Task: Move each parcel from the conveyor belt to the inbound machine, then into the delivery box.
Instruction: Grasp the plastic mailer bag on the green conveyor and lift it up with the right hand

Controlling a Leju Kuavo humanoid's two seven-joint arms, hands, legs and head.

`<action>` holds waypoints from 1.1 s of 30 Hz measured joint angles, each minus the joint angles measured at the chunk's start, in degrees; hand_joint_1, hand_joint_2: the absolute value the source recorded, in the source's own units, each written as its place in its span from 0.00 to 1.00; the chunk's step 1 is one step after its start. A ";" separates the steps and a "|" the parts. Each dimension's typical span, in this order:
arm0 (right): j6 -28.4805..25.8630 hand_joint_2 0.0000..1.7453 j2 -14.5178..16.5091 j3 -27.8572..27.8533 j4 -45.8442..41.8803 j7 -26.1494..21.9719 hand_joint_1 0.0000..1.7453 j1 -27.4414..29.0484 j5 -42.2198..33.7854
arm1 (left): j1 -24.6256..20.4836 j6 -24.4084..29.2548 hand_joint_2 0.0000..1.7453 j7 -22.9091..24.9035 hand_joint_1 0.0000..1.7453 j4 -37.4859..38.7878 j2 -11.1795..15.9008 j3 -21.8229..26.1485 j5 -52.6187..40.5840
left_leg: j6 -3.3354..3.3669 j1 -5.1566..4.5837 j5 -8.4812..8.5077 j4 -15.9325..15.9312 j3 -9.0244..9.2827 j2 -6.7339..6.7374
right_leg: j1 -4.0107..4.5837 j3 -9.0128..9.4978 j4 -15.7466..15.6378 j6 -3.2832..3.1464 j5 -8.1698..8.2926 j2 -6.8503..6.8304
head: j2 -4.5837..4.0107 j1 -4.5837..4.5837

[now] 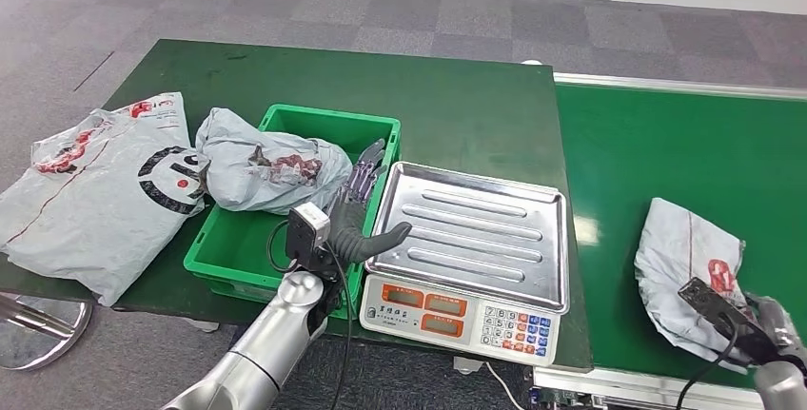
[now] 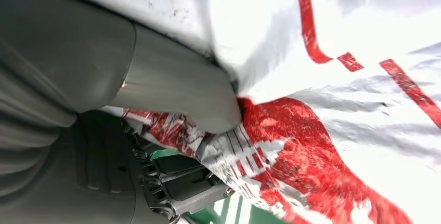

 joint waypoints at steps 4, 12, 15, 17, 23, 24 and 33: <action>-3.79 1.00 1.46 -0.03 -3.79 -4.53 1.00 0.46 -3.48 | 0.04 -0.90 1.00 -0.01 0.00 -0.06 0.04 0.01 0.81 | 0.00 0.00 0.00 0.00 -0.05 -0.05 | 0.00 -0.02 0.01 0.00 -0.01 -0.03 | 0.00 0.01; -11.28 1.00 3.73 -0.83 -13.41 -12.08 1.00 2.18 -10.54 | 0.04 -1.47 1.00 -0.01 0.00 -0.06 0.05 0.02 0.56 | 0.00 -0.01 -0.02 0.00 -0.09 -0.03 | -0.01 -0.12 0.01 0.00 -0.04 0.00 | 0.00 -0.01; -11.28 1.00 3.74 -0.84 -13.46 -12.08 1.00 2.19 -10.54 | 0.04 -1.47 1.00 -0.01 0.00 -0.06 0.05 0.02 0.56 | 0.00 -0.01 -0.02 0.00 -0.09 -0.03 | -0.01 -0.12 0.01 0.00 -0.04 0.00 | 0.00 -0.01; -11.30 1.00 3.78 -0.86 -13.68 -12.08 1.00 2.23 -10.56 | 0.04 -1.47 1.00 -0.01 0.00 -0.06 0.05 0.02 0.56 | 0.00 -0.01 -0.02 0.00 -0.09 -0.04 | -0.01 -0.12 0.01 0.00 -0.04 0.00 | 0.00 -0.01; -12.54 1.00 4.78 -1.65 -21.23 -13.32 1.00 4.71 -12.32 | 0.03 -1.71 1.00 -0.01 0.00 -0.06 0.08 0.02 0.49 | 0.01 -0.02 -0.02 0.00 -0.10 -0.05 | -0.02 -0.13 0.01 0.00 -0.04 -0.02 | 0.00 0.00; -13.55 1.00 4.90 -1.93 -25.48 -14.08 1.00 6.14 -13.61 | 0.03 -1.87 1.00 -0.01 0.00 -0.05 0.08 0.02 0.39 | 0.00 -0.02 -0.03 0.00 -0.11 -0.04 | -0.02 -0.14 0.01 0.00 -0.04 -0.02 | 0.00 0.00; -23.62 1.00 5.50 -3.12 -49.38 -19.95 1.00 12.05 -20.83 | -0.25 -2.26 1.00 0.00 0.00 0.17 0.00 0.02 -0.03 | -0.02 -0.02 -0.05 -0.01 -0.12 -0.02 | -0.03 -0.17 0.01 0.01 -0.09 0.01 | 0.00 0.01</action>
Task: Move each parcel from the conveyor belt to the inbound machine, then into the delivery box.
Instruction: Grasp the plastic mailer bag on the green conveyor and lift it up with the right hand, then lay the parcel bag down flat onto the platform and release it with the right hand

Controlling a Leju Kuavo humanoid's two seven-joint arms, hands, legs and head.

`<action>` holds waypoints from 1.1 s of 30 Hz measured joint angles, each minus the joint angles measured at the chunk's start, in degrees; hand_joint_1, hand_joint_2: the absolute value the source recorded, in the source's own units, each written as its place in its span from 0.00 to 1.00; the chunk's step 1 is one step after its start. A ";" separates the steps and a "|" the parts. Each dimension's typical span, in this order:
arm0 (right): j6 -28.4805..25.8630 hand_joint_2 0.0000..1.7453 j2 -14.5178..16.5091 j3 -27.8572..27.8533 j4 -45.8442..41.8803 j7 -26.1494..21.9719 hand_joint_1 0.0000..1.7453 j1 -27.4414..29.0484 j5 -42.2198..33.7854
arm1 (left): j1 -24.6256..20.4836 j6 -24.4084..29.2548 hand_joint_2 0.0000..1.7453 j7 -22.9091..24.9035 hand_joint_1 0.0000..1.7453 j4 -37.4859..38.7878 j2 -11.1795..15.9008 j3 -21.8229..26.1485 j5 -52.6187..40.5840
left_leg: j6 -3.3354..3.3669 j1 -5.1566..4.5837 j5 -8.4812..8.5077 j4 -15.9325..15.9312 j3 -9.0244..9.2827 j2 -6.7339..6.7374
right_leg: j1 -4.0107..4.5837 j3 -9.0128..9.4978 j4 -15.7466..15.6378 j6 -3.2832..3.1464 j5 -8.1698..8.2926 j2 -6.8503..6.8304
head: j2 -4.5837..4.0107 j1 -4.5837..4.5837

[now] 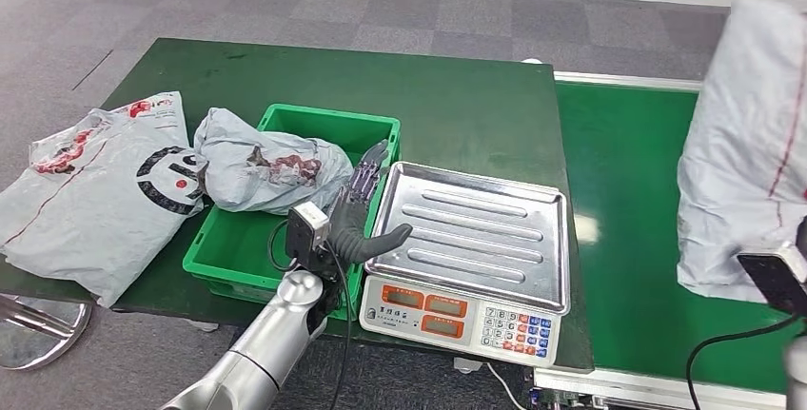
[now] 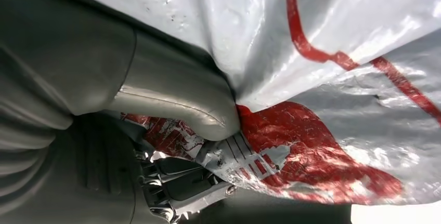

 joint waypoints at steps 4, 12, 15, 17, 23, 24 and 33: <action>-0.95 1.00 0.43 -0.07 -6.26 -1.98 1.00 0.61 -3.18 | -0.09 0.03 1.00 -0.01 0.00 0.03 -0.18 0.00 0.11 | 0.00 0.00 0.00 0.00 0.02 0.05 | 0.00 0.00 0.00 0.00 0.00 0.03 | 0.00 -0.01; 6.19 1.00 0.63 2.14 -9.54 -1.30 1.00 -0.02 -1.22 | 0.07 0.61 1.00 -0.02 0.00 -0.88 -0.20 0.05 0.44 | -0.02 0.00 -0.02 -0.03 -0.25 0.13 | 0.01 0.06 0.02 -0.01 0.02 0.11 | 0.00 0.01; 11.58 1.00 1.06 8.70 -6.07 -0.36 1.00 -3.64 4.37 | 0.12 0.66 1.00 -0.03 0.00 -2.27 -0.29 0.13 0.57 | -0.07 0.01 -0.08 -0.04 -0.08 0.41 | 0.02 0.03 0.03 -0.03 0.05 0.39 | 0.00 -0.01; 12.16 1.00 1.59 12.96 -3.39 -0.05 1.00 -5.59 6.54 | 0.18 0.60 1.00 -0.03 0.00 -2.98 -0.44 0.14 0.54 | -0.05 0.02 0.05 -0.03 0.15 0.30 | 0.02 0.01 0.03 -0.05 0.10 0.25 | 0.00 -0.01; 12.28 1.00 2.41 18.93 0.63 0.39 1.00 -8.70 7.90 | 0.60 0.59 1.00 -0.02 0.00 -4.11 -0.47 0.26 0.44 | -0.09 0.04 0.18 -0.07 -0.05 -0.07 | 0.04 0.01 0.04 -0.06 0.11 -0.07 | 0.00 -0.01; 12.41 1.00 2.67 19.76 1.47 0.57 1.00 -9.37 8.62 | 0.71 0.73 1.00 -0.02 0.00 -4.36 -0.47 0.28 0.25 | -0.09 0.04 0.17 -0.08 -0.06 -0.03 | 0.04 0.00 0.04 -0.06 0.11 -0.03 | 0.00 -0.01; 29.90 1.00 7.38 35.14 20.42 5.75 1.00 -21.43 11.95 | 1.05 5.57 1.00 -0.02 0.00 -8.33 -0.48 0.28 -0.96 | -0.15 0.07 0.26 -0.08 0.01 0.10 | 0.07 -0.02 0.05 -0.12 0.18 0.07 | 0.00 -0.01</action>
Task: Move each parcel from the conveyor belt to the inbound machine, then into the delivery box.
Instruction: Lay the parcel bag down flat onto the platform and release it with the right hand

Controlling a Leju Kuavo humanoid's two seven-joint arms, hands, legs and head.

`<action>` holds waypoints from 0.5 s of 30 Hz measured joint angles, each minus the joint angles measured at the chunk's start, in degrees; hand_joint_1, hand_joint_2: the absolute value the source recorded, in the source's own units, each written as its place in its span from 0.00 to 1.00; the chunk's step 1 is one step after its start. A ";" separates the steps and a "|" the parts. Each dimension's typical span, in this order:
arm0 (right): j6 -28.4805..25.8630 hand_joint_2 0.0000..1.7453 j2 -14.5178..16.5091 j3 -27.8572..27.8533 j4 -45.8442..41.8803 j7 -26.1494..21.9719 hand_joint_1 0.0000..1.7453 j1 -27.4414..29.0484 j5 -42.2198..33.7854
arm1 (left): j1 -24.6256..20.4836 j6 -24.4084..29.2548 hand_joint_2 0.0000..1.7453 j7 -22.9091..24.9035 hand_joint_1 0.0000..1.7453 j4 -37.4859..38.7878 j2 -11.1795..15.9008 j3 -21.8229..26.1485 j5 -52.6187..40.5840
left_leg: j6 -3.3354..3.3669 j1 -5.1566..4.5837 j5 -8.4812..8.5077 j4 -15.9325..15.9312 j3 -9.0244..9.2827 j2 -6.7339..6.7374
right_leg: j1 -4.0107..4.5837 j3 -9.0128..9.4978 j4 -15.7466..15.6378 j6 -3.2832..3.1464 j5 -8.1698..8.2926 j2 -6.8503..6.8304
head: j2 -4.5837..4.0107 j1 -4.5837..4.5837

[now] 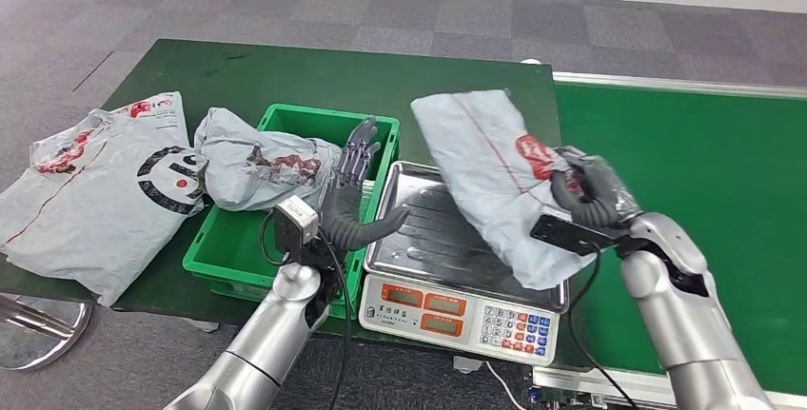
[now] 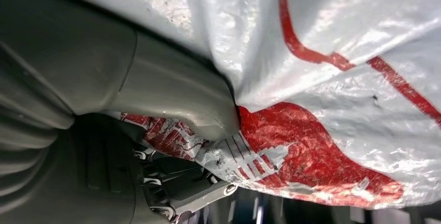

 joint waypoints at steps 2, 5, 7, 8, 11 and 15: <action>6.40 1.00 0.85 3.87 5.53 0.71 1.00 -3.22 -0.95 | 0.08 1.84 1.00 0.00 0.00 -0.51 -0.04 0.00 -0.01 | 0.00 0.02 0.04 0.00 0.00 -0.07 | 0.02 0.01 0.00 -0.02 0.02 -0.05 | 0.00 0.00; 17.01 1.00 2.07 10.02 12.08 -0.91 1.00 -7.33 -1.36 | 0.23 3.64 1.00 0.00 0.00 -0.65 -0.28 0.00 0.01 | 0.00 0.04 0.07 0.00 -0.02 -0.13 | 0.04 0.01 0.01 -0.02 0.02 -0.08 | 0.00 0.00; 22.02 1.00 3.31 14.16 15.28 -0.01 1.00 -9.98 -1.22 | 0.40 4.41 1.00 0.00 0.00 -0.62 -0.67 -0.01 0.02 | -0.02 0.05 0.05 0.01 0.01 -0.04 | 0.04 0.00 0.01 -0.02 0.02 0.01 | 0.00 0.00; 23.65 1.00 4.08 16.16 16.73 0.94 1.00 -11.37 -1.15 | 0.48 4.66 1.00 0.01 0.00 -0.61 -0.88 -0.02 0.02 | -0.04 0.05 0.03 0.01 0.04 0.02 | 0.05 -0.01 0.01 -0.02 0.01 0.07 | 0.00 0.00; 25.98 1.00 5.83 21.11 19.89 2.33 1.00 -14.76 -1.39 | 0.57 4.86 1.00 0.01 0.00 -0.54 -1.34 -0.04 0.02 | -0.08 0.06 -0.01 0.01 0.11 0.11 | 0.06 -0.01 0.01 -0.03 0.01 0.19 | 0.00 0.00; 26.35 1.00 7.46 25.33 22.32 2.12 0.38 -16.94 -2.71 | 0.61 4.86 1.00 0.01 0.00 -0.30 -1.48 -0.07 0.06 | -0.09 0.07 -0.02 0.01 0.17 0.17 | 0.08 0.01 0.01 -0.07 0.04 0.21 | 0.00 0.01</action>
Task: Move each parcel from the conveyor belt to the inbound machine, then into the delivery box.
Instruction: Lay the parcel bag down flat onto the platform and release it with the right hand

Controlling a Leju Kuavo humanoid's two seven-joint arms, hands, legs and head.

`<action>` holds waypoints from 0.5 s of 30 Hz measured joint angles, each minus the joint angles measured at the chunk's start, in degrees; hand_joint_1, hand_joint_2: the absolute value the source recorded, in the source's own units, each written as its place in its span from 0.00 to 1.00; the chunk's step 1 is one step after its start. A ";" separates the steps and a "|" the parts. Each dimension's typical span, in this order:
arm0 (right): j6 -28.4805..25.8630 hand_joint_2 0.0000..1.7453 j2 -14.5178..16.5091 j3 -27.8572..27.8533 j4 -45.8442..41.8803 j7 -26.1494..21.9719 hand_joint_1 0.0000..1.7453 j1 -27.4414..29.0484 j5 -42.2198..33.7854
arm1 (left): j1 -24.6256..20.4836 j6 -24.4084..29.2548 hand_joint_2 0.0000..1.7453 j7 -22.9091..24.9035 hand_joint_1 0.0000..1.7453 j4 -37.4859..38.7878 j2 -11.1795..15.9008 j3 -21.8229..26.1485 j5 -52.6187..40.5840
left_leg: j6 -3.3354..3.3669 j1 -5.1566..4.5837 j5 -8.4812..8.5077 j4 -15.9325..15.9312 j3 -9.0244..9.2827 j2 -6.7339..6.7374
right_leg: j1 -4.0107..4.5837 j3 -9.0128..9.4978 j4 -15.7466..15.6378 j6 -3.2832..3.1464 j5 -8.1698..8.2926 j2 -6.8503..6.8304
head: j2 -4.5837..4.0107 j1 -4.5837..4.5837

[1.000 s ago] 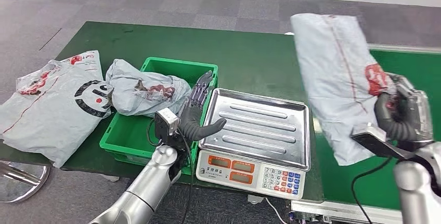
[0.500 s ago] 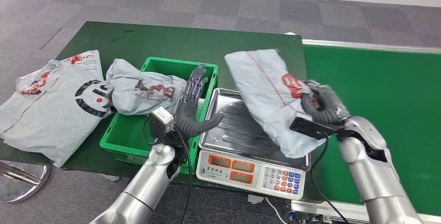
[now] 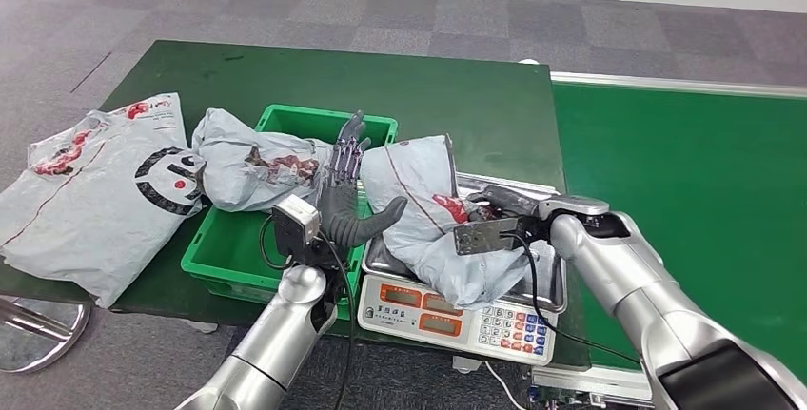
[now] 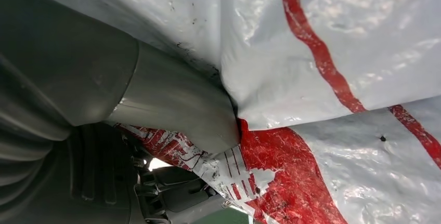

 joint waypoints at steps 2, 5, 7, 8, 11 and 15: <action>-0.31 1.00 0.62 1.45 0.62 -0.51 0.04 -0.63 -1.18 | 0.02 0.01 1.00 0.01 0.00 0.02 -0.01 0.00 0.05 | -0.01 0.01 -0.01 0.00 0.04 0.08 | 0.01 0.00 0.00 -0.05 0.03 0.05 | 0.00 -0.01; -1.10 1.00 1.04 2.57 0.86 -2.72 0.00 -0.93 -4.47 | 0.04 0.02 1.00 0.00 0.00 0.06 -0.04 0.00 0.15 | -0.03 0.01 0.00 0.00 0.06 0.12 | 0.02 0.00 0.00 -0.07 0.05 0.09 | 0.00 -0.01; -1.56 1.00 1.07 2.75 0.85 -4.34 0.00 -0.91 -6.46 | 0.08 0.02 1.00 0.01 0.00 0.11 -0.08 0.00 0.19 | -0.04 0.01 0.01 0.00 0.05 0.11 | 0.02 0.00 0.00 -0.07 0.06 0.08 | 0.00 -0.01; -1.84 1.00 1.07 2.85 0.84 -4.93 0.00 -0.89 -7.18 | 0.10 0.02 1.00 0.01 0.00 0.14 -0.10 0.00 0.21 | -0.04 0.01 0.01 0.00 0.05 0.10 | 0.02 0.00 0.00 -0.07 0.06 0.08 | 0.00 -0.01; -4.20 1.00 0.60 3.12 -0.07 -6.18 0.00 -0.45 -9.99 | 0.22 0.14 1.00 -0.01 0.00 0.16 -0.11 0.00 0.32 | -0.04 0.01 0.01 0.01 0.05 0.09 | 0.01 0.00 0.00 -0.07 0.06 0.08 | 0.00 -0.01; -15.13 1.00 -1.73 2.77 -5.08 -5.76 0.00 1.67 -15.94 | 0.87 0.48 1.00 0.00 0.00 -0.11 -0.10 0.00 0.63 | -0.03 0.00 -0.01 0.03 0.01 0.03 | 0.01 -0.01 -0.01 -0.07 0.05 0.04 | 0.00 -0.01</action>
